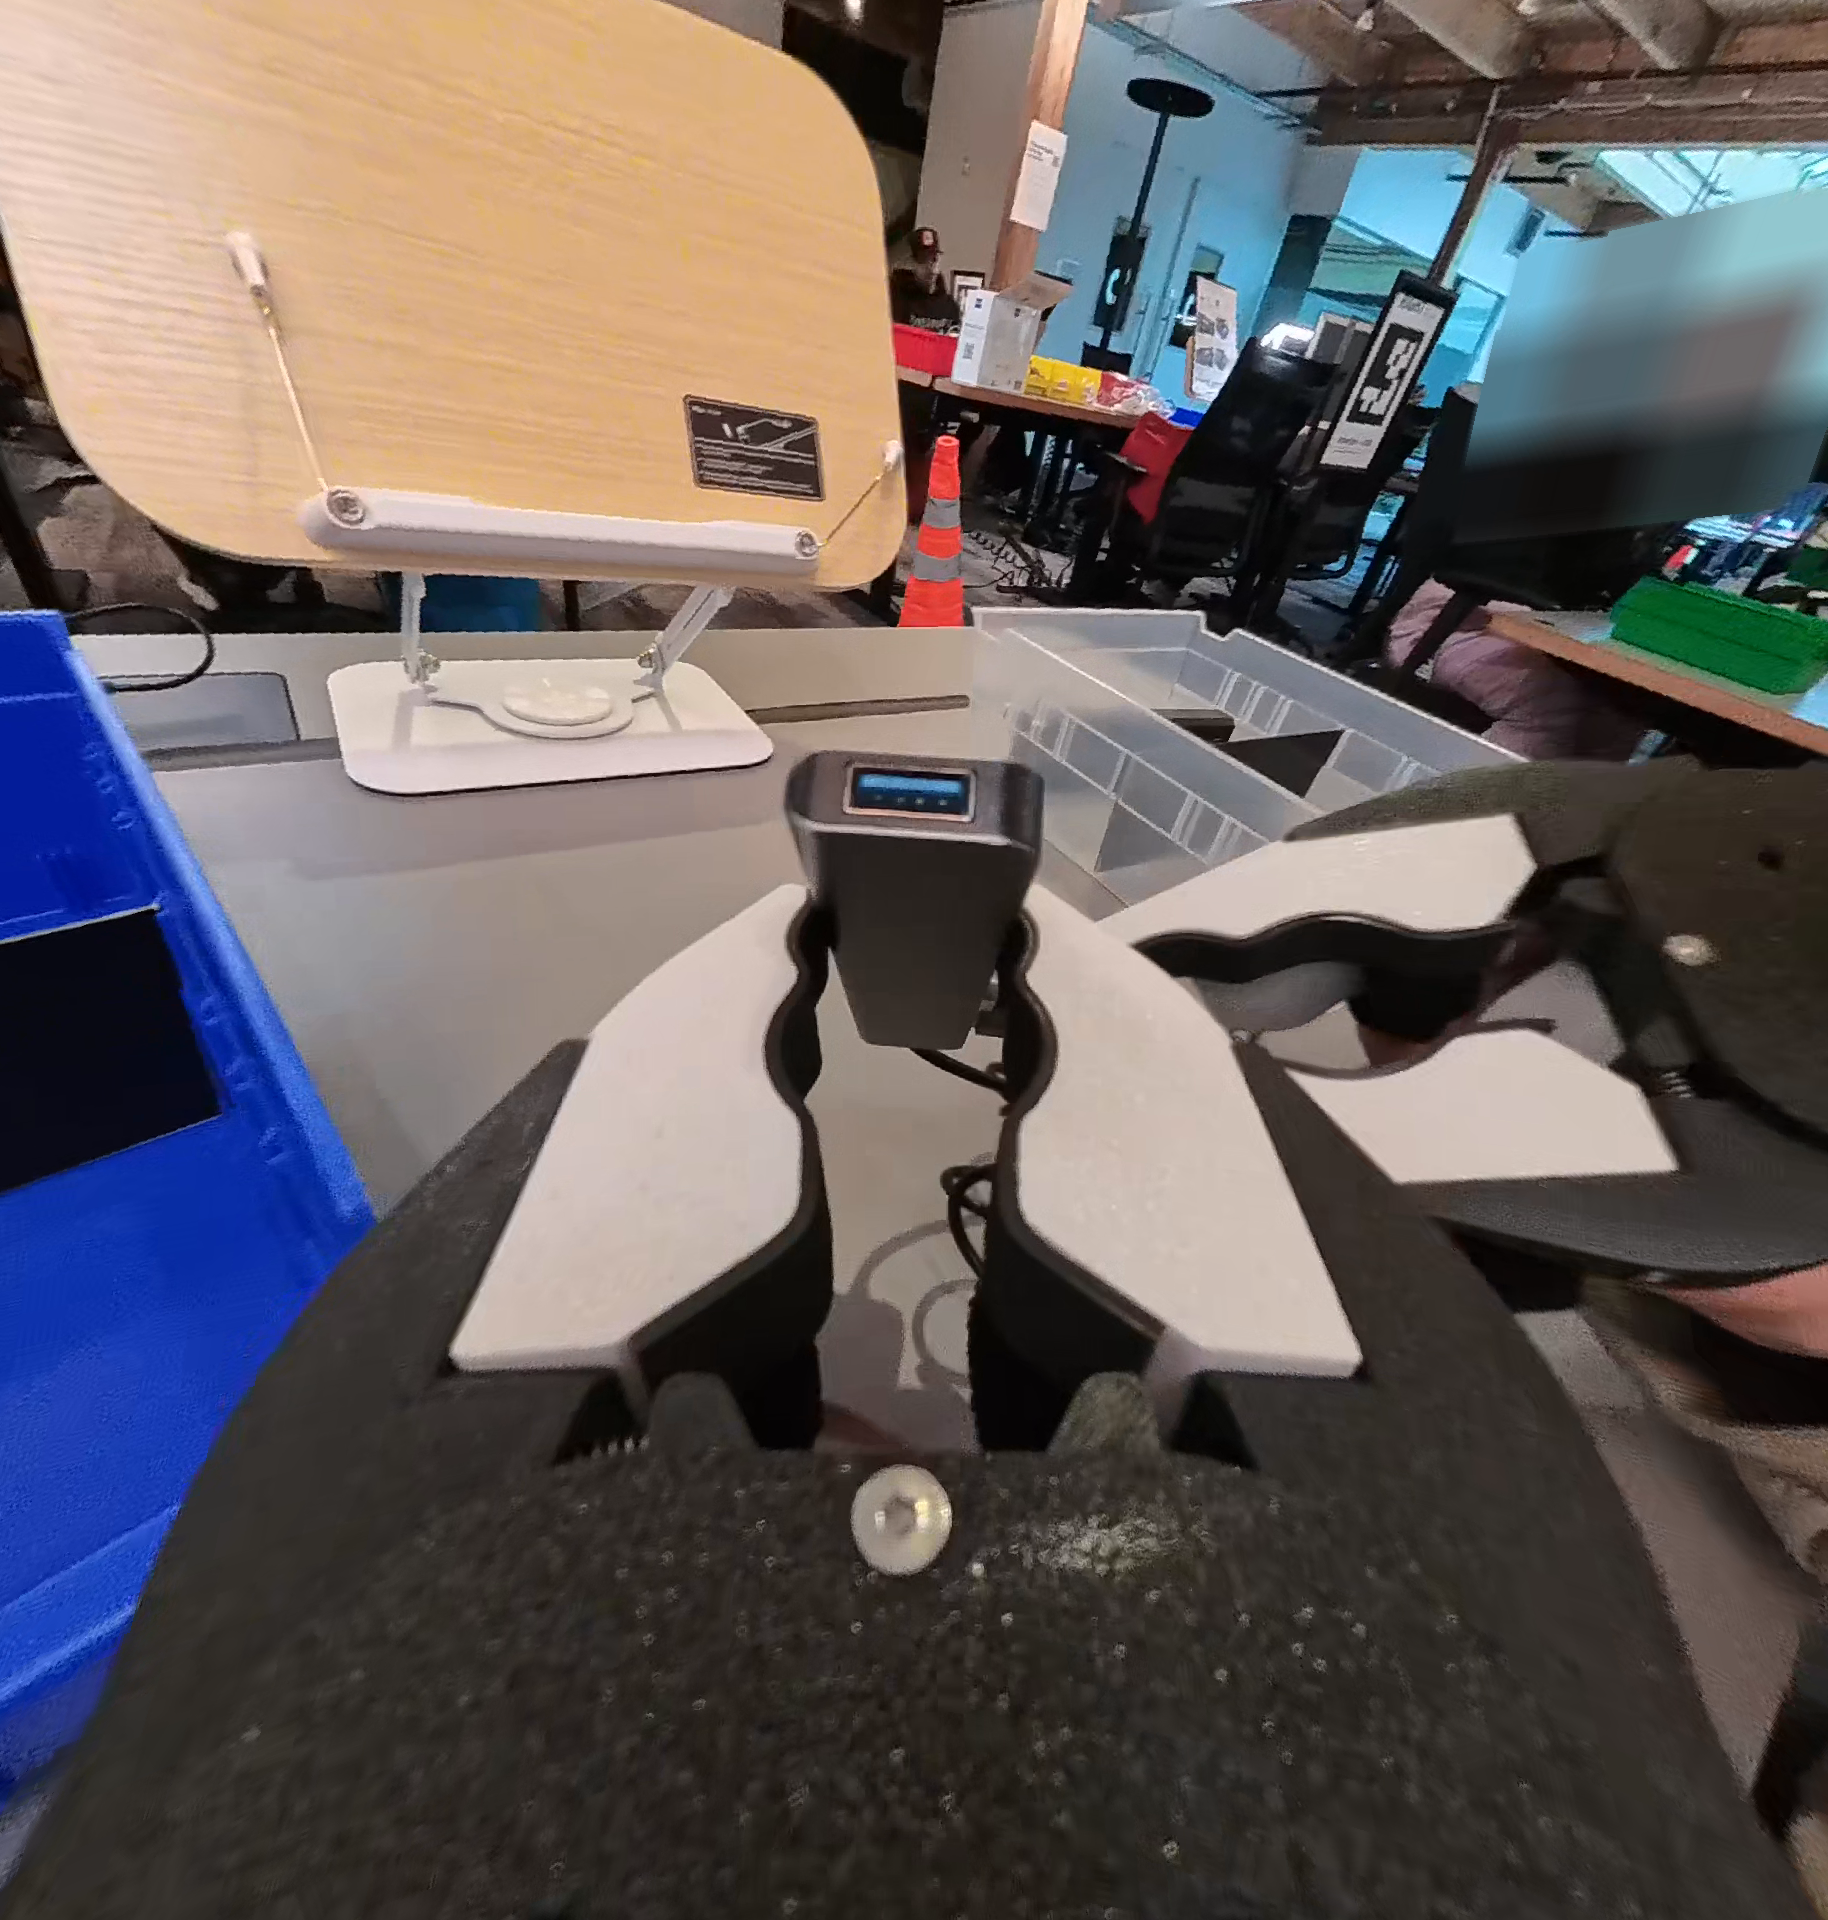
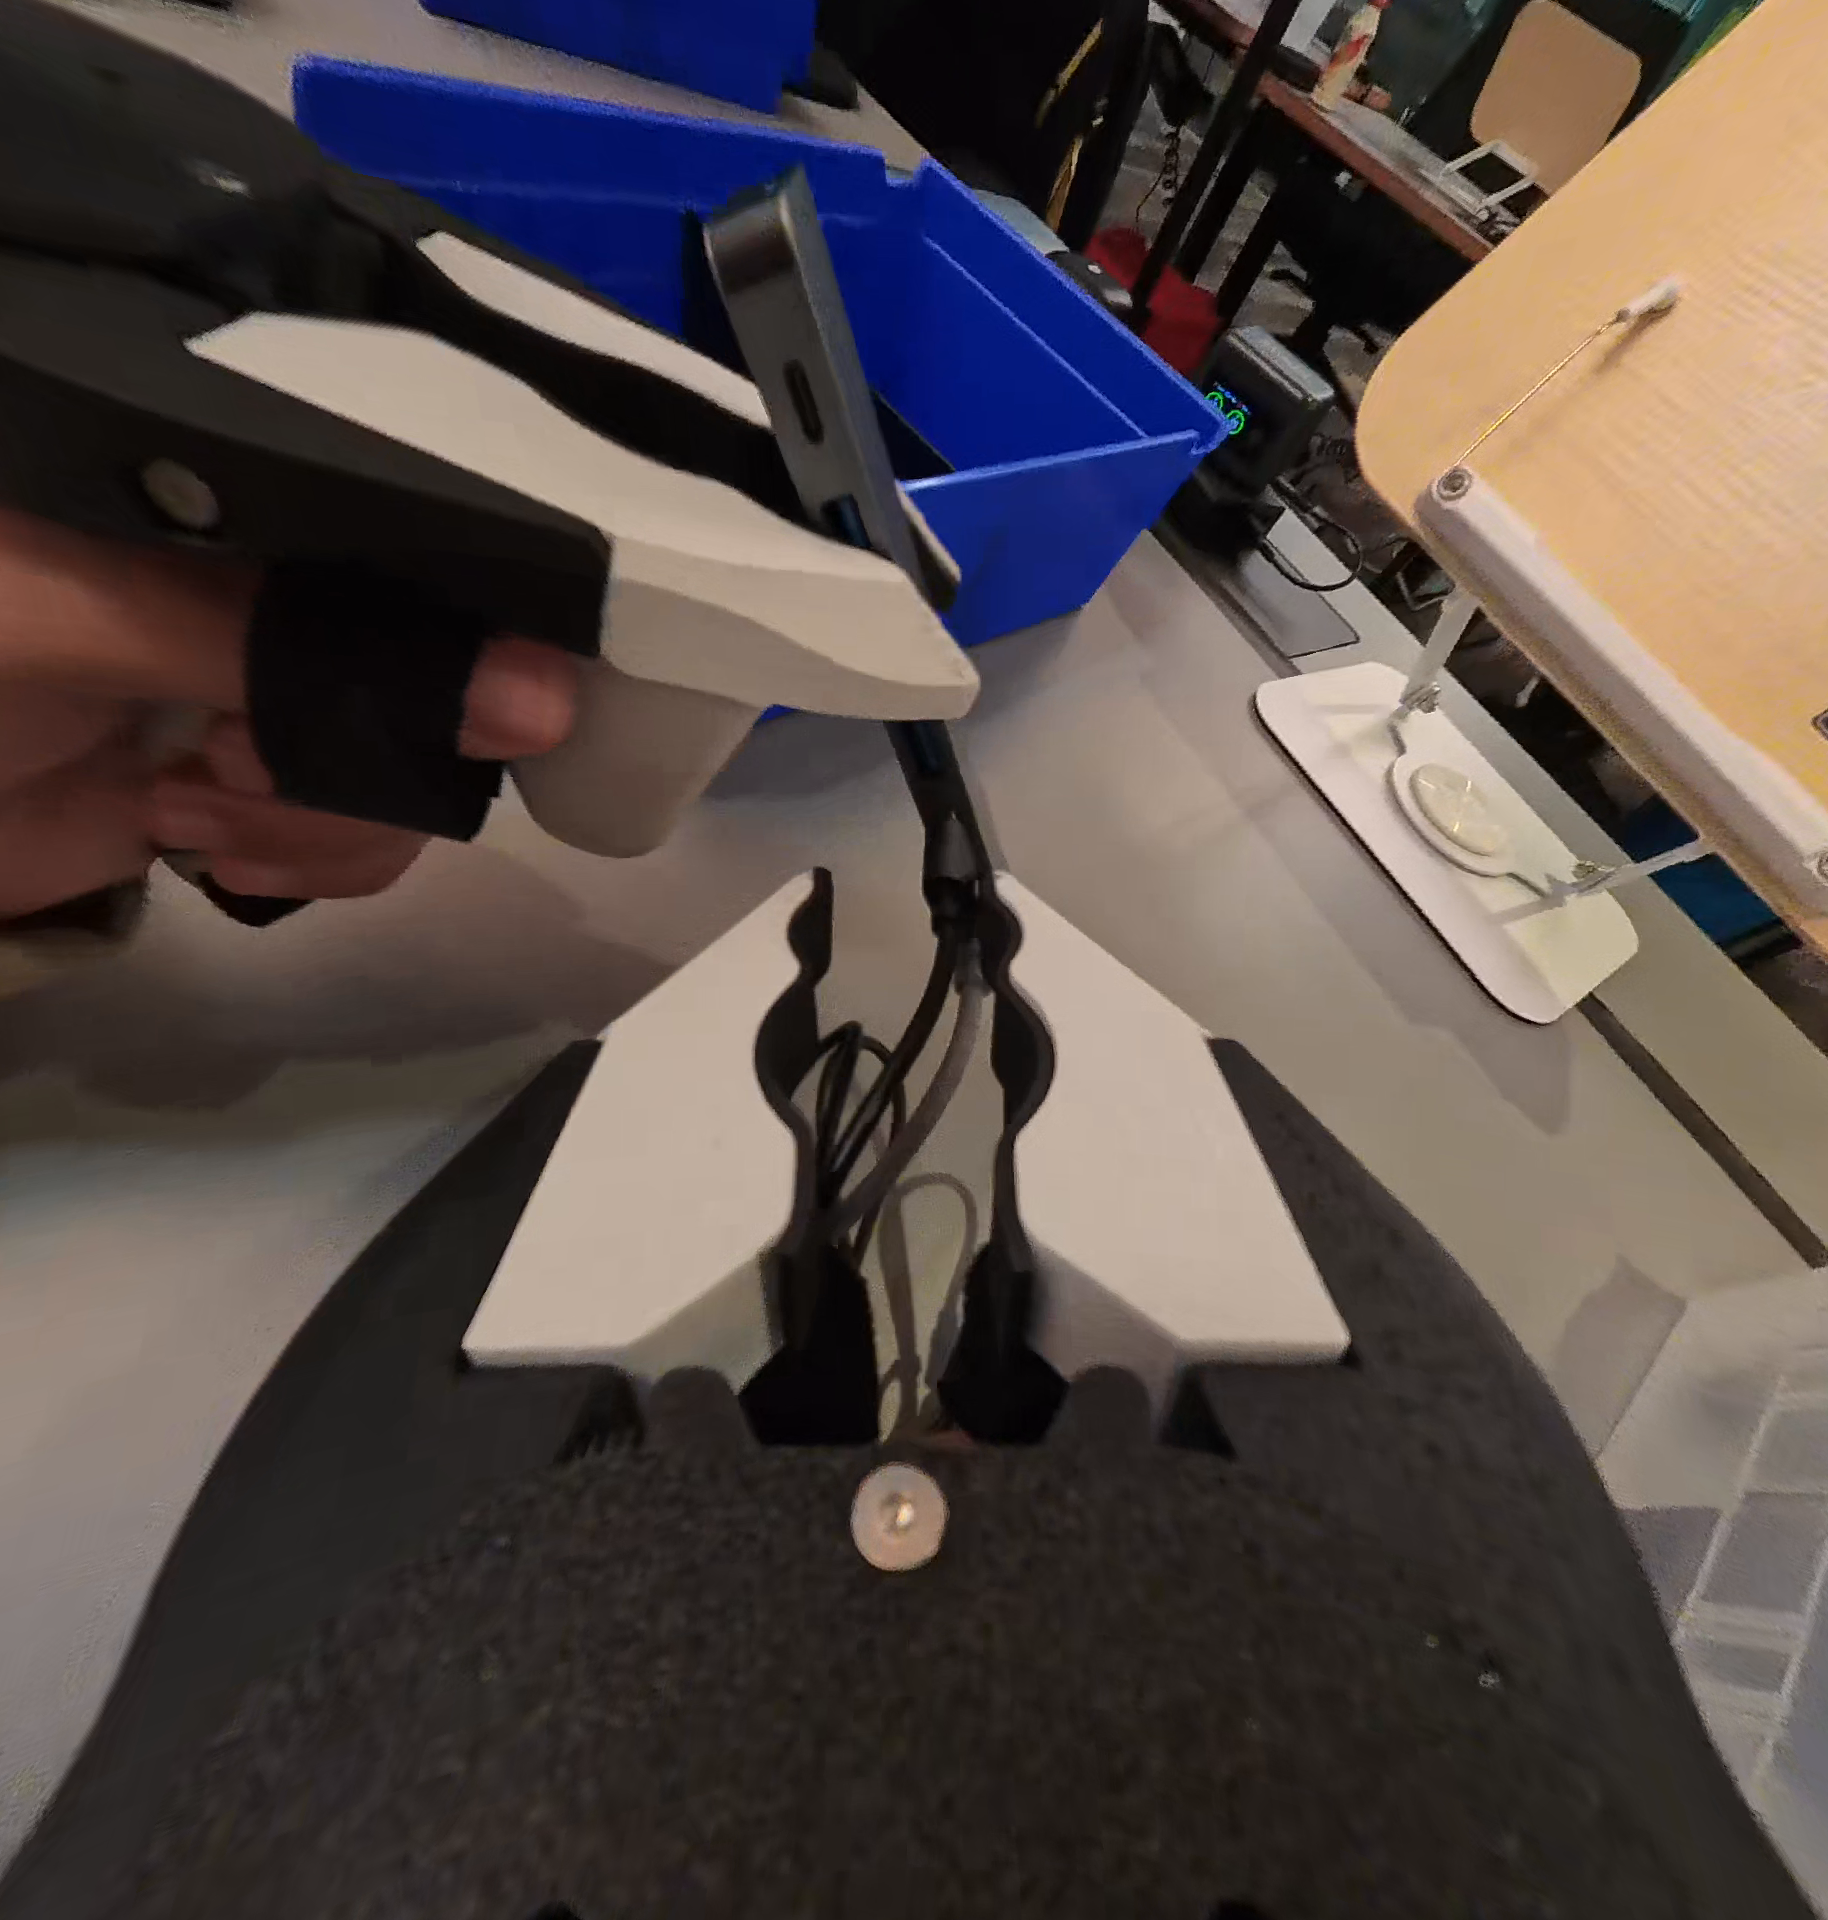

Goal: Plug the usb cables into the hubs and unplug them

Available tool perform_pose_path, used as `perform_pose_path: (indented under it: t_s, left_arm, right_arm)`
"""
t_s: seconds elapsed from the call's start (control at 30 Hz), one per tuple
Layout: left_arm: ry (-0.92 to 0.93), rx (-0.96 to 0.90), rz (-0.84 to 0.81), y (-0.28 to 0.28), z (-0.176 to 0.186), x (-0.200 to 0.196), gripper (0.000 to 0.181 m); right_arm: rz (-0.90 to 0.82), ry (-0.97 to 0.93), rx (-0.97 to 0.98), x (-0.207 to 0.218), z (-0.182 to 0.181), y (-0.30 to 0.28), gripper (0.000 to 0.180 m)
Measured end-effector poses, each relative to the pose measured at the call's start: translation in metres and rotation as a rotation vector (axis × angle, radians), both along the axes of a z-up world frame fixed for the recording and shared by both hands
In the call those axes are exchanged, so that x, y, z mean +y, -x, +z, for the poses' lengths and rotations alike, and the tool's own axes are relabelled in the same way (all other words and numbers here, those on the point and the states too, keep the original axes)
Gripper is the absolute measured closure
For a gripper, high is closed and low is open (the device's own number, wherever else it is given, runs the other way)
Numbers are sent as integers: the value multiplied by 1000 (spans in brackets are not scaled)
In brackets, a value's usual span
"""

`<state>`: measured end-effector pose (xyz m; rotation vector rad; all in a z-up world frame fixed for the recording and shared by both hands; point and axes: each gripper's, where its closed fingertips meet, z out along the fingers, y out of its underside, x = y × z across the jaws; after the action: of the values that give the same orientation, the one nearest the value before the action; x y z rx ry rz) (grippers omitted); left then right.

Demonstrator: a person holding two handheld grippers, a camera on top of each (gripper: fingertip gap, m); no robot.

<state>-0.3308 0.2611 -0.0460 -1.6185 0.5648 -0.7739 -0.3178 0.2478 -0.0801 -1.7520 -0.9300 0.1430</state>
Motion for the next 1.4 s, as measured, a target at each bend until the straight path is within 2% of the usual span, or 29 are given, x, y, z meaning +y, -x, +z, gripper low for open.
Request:
perform_pose_path:
  t_s: [0.03,0.1,0.17,0.23,0.27,0.33,0.4,0.47,0.57,0.63,0.77,0.83,0.9,0.97,1.03,1.1,1.17,1.27,1.33,1.4]
  left_arm:
    - [-7,8,-3,-1,0,-1,149]
    - [-36,29,-6,-3,1,-3,149]
    - [-101,120,41,-1,1,-1,149]
    - [-207,281,195,18,-1,14,149]
    - [-223,289,226,27,1,19,149]
    - [-173,153,174,33,13,19,149]
    - [-177,99,134,32,20,15,149]
    - [-170,55,73,25,20,9,149]
    - [-143,81,90,26,9,12,149]
    - [-143,98,112,30,6,17,149]
    - [-127,95,126,34,3,22,149]
    - [-126,94,115,31,2,20,149]
    - [-131,95,98,26,3,17,149]
    - [-133,96,87,22,4,15,149]
    - [-133,104,86,19,4,14,149]
    - [-133,97,78,17,4,12,149]
    - [-136,102,65,13,3,10,149]
    - [-144,112,47,8,3,5,149]
    - [-152,125,40,4,2,3,149]
    - [-165,143,37,2,1,1,149]
  right_arm:
    - [3,-16,3,1,1,-1,156]
    - [-14,-79,11,4,8,-7,172]
    - [-1,-72,3,3,7,-9,172]
    - [-10,-127,26,1,17,-14,174]
    - [-14,-135,29,1,21,-19,173]
    - [6,-84,35,0,19,-25,173]
    - [44,-73,82,-3,31,-32,173]
    - [68,-70,126,-6,59,-45,173]
    - [128,-50,233,-26,120,-75,173]
    - [244,-18,377,-60,170,-93,173]
    - [357,-172,743,-119,271,-161,174]
    - [311,-273,894,-130,299,-205,173]
    - [90,-420,1004,-122,311,-264,173]
    - [-211,-594,1014,-116,305,-326,173]
    - [-323,-718,1082,-125,302,-361,173]
    - [-389,-690,1047,-109,285,-371,174]
    - [-493,-483,802,-57,236,-365,174]
    - [-645,-35,407,11,106,-364,173]
    - [-638,217,269,28,29,-351,173]
    - [-618,344,229,36,-15,-337,173]
